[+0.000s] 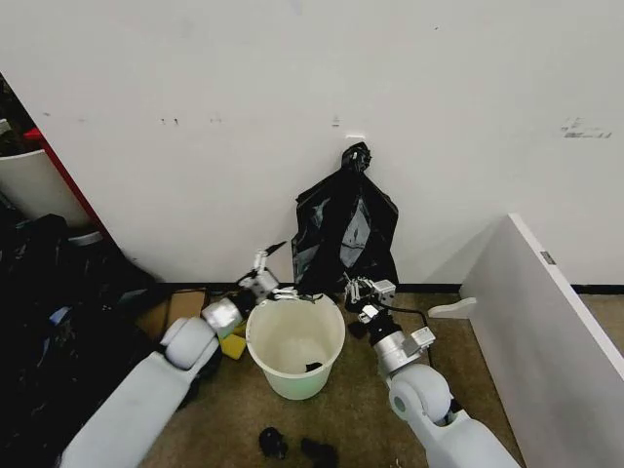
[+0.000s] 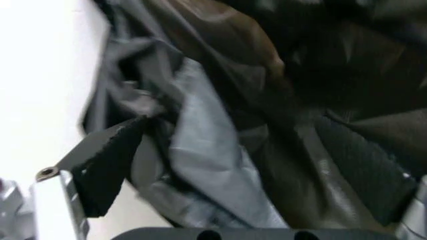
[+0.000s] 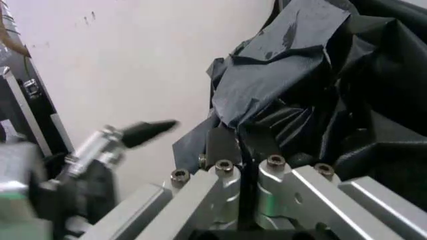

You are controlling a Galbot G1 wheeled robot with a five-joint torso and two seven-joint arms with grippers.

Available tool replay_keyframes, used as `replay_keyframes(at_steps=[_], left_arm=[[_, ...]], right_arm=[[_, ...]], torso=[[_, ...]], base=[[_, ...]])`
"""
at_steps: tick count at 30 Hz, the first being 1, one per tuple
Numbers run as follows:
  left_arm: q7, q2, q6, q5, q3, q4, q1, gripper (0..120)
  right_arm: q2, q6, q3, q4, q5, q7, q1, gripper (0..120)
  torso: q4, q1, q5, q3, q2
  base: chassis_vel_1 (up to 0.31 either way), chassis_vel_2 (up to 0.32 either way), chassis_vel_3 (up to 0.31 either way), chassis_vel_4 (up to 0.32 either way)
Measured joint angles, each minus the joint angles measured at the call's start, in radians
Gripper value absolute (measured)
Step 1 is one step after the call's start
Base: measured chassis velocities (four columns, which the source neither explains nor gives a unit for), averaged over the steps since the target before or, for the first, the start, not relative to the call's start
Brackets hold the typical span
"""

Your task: Place the garbage bag over the trash bin.

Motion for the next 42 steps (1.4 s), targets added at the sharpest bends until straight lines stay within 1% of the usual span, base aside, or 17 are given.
replay_keyframes(at_steps=[2, 3, 6, 10, 11, 12, 16, 18, 22, 26, 30, 32, 34, 36, 38, 41, 42], left_arm=[[-0.042, -0.025, 0.004, 0.052, 0.012, 0.035, -0.020, 93], [-0.042, -0.025, 0.004, 0.052, 0.012, 0.035, -0.020, 93], [-0.090, -0.042, 0.032, 0.081, 0.016, 0.054, -0.028, 80], [-0.137, -0.041, 0.072, 0.081, 0.015, 0.046, -0.020, 62], [-0.137, -0.041, 0.072, 0.081, 0.015, 0.046, -0.020, 62], [-0.140, -0.039, 0.078, 0.071, 0.015, 0.042, -0.019, 59], [-0.140, -0.031, 0.098, 0.003, 0.025, 0.036, -0.018, 41], [-0.140, -0.031, 0.104, -0.015, 0.029, 0.037, -0.019, 38], [-0.137, -0.041, 0.132, -0.111, 0.061, 0.060, -0.042, 23], [-0.136, -0.060, 0.149, -0.170, 0.075, 0.085, -0.065, 5], [-0.136, -0.061, 0.158, -0.209, 0.073, 0.081, -0.066, 0], [-0.141, -0.057, 0.167, -0.251, 0.062, 0.053, -0.050, 0], [-0.147, -0.051, 0.173, -0.309, 0.027, 0.000, -0.017, 0], [-0.150, -0.048, 0.175, -0.326, 0.013, -0.021, -0.002, 0], [-0.174, -0.033, 0.188, -0.400, -0.033, -0.119, 0.058, 0], [-0.242, -0.013, 0.225, -0.454, -0.080, -0.291, 0.170, 0], [-0.242, -0.013, 0.225, -0.454, -0.080, -0.291, 0.170, 0]], right_arm=[[0.000, 0.000, 0.004, 0.010, -0.001, 0.000, -0.008, 0], [0.000, 0.000, 0.004, 0.010, -0.001, 0.000, -0.008, 0], [-0.004, -0.001, 0.009, 0.026, -0.002, 0.001, -0.022, 0], [-0.010, -0.003, 0.012, 0.043, -0.008, 0.001, -0.035, 0], [-0.010, -0.003, 0.012, 0.043, -0.008, 0.001, -0.035, 0], [-0.011, -0.004, 0.012, 0.044, -0.009, 0.002, -0.036, 0], [-0.013, -0.006, 0.009, 0.052, -0.009, 0.002, -0.037, 0], [-0.014, -0.006, 0.008, 0.054, -0.007, 0.001, -0.037, 0], [-0.018, -0.006, 0.009, 0.057, -0.002, -0.012, -0.041, 0], [-0.022, -0.005, 0.013, 0.060, -0.002, -0.017, -0.050, 0], [-0.026, -0.001, 0.016, 0.062, -0.002, -0.017, -0.054, 0], [-0.031, 0.009, 0.016, 0.068, -0.003, -0.006, -0.058, 0], [-0.039, 0.025, 0.012, 0.088, -0.007, 0.029, -0.065, 0], [-0.042, 0.028, 0.009, 0.099, -0.007, 0.044, -0.070, 0], [-0.060, 0.022, 0.000, 0.158, -0.005, 0.112, -0.102, 0], [-0.087, -0.019, -0.013, 0.251, -0.002, 0.228, -0.172, 0], [-0.087, -0.019, -0.013, 0.251, -0.002, 0.228, -0.172, 0]], torso=[[-0.0001, 0.000, 0.0001, 0.000, 0.000], [-0.0001, 0.000, 0.0001, 0.000, 0.000], [0.0001, 0.000, 0.0001, 0.000, 0.000], [0.0002, 0.000, 0.0001, 0.000, 0.000], [0.0002, 0.000, 0.0001, 0.000, 0.000], [0.0002, 0.000, 0.0002, 0.000, 0.000], [0.0003, 0.000, 0.0002, 0.000, 0.000], [0.0003, 0.000, 0.0002, 0.000, 0.000], [0.0002, 0.000, 0.0001, 0.000, 0.000], [0.0000, 0.000, 0.0000, 0.000, 0.000], [0.0000, 0.000, 0.0001, 0.000, 0.000], [0.0000, 0.000, 0.0001, 0.000, 0.000], [0.0000, 0.000, 0.0001, 0.000, 0.000], [0.0000, 0.000, 0.0001, 0.000, 0.000], [0.0005, 0.000, -0.0002, 0.000, 0.000], [0.0000, 0.000, 0.0005, 0.000, 0.000], [0.0000, 0.000, 0.0005, 0.000, 0.000]], base=[[0.000, 0.000, 0.000, 0.000], [0.000, 0.000, 0.000, 0.000], [0.000, 0.000, 0.000, 0.000], [0.000, 0.000, 0.000, 0.000], [0.000, 0.000, 0.000, 0.000], [0.000, 0.000, 0.000, 0.000], [0.000, 0.000, 0.000, 0.000], [0.000, 0.000, 0.000, 0.000], [0.000, 0.000, 0.000, 0.000], [0.000, 0.000, 0.000, 0.000], [0.000, 0.000, 0.000, 0.000], [0.000, 0.000, 0.000, 0.000], [0.000, 0.000, 0.000, 0.000], [0.000, 0.000, 0.000, 0.000], [0.000, 0.000, 0.000, 0.000], [0.000, 0.000, 0.000, 0.000], [0.000, 0.000, 0.000, 0.000]])
